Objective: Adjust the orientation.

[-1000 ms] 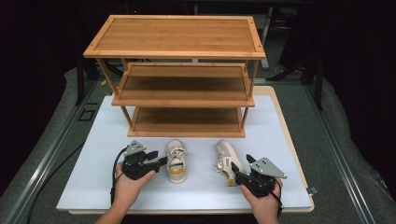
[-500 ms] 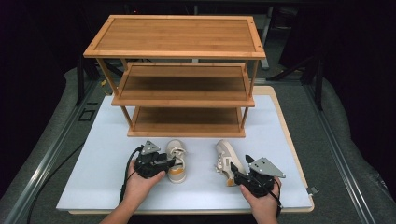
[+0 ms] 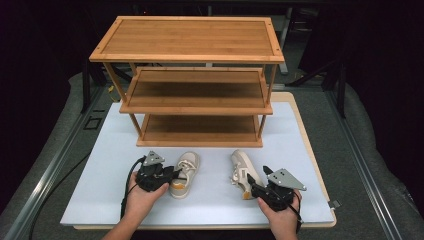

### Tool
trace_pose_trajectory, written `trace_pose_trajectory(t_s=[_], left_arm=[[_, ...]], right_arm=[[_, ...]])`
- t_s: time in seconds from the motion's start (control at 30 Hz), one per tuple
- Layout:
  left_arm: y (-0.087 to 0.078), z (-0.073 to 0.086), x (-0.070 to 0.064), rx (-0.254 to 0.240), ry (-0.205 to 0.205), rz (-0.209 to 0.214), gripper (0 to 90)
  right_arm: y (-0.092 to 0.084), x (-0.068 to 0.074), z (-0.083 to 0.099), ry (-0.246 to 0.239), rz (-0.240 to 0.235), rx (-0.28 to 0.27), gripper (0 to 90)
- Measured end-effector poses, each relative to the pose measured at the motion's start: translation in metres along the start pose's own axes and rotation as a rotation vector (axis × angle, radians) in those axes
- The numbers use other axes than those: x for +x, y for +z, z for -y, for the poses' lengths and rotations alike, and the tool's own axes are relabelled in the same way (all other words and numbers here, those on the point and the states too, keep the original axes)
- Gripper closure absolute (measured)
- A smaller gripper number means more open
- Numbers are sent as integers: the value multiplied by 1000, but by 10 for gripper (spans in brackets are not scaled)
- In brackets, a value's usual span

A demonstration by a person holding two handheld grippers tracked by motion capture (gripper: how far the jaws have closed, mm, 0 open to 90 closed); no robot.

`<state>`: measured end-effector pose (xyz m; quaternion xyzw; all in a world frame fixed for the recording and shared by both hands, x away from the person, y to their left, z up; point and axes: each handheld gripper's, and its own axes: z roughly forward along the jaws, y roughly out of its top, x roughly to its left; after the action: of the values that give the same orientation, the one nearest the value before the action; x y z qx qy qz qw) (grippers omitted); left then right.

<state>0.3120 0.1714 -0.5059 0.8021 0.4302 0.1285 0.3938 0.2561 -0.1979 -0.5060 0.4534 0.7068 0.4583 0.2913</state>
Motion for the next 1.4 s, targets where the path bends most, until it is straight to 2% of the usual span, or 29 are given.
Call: trace_pose_trajectory(t_s=[0.13,0.2,0.43,0.67,0.9,1.1,1.23,1.27,1.4], left_arm=[[-9,4,-4,-2,-8,30,740],[-11,6,-5,-8,-13,45,739],[-9,8,-4,-22,-26,53,713],[-8,9,0,-42,-46,87,645],[-6,9,1,-55,-36,82,558],[-8,9,6,-63,-48,108,526],[-9,9,9,-66,-49,109,517],[-10,9,10,-64,-50,110,516],[-12,8,12,-75,-52,108,502]], right_arm=[[-1,0,0,-1,1,-3,375],[-1,0,0,0,1,-2,375],[0,1,-1,-13,-5,-4,375],[2,1,-1,-15,2,2,375],[1,1,-3,-34,13,-6,377],[4,-3,-5,-48,13,1,384],[4,-5,-7,-58,36,6,383],[3,-8,-8,-55,55,4,383],[5,-12,-7,-42,39,9,378]])
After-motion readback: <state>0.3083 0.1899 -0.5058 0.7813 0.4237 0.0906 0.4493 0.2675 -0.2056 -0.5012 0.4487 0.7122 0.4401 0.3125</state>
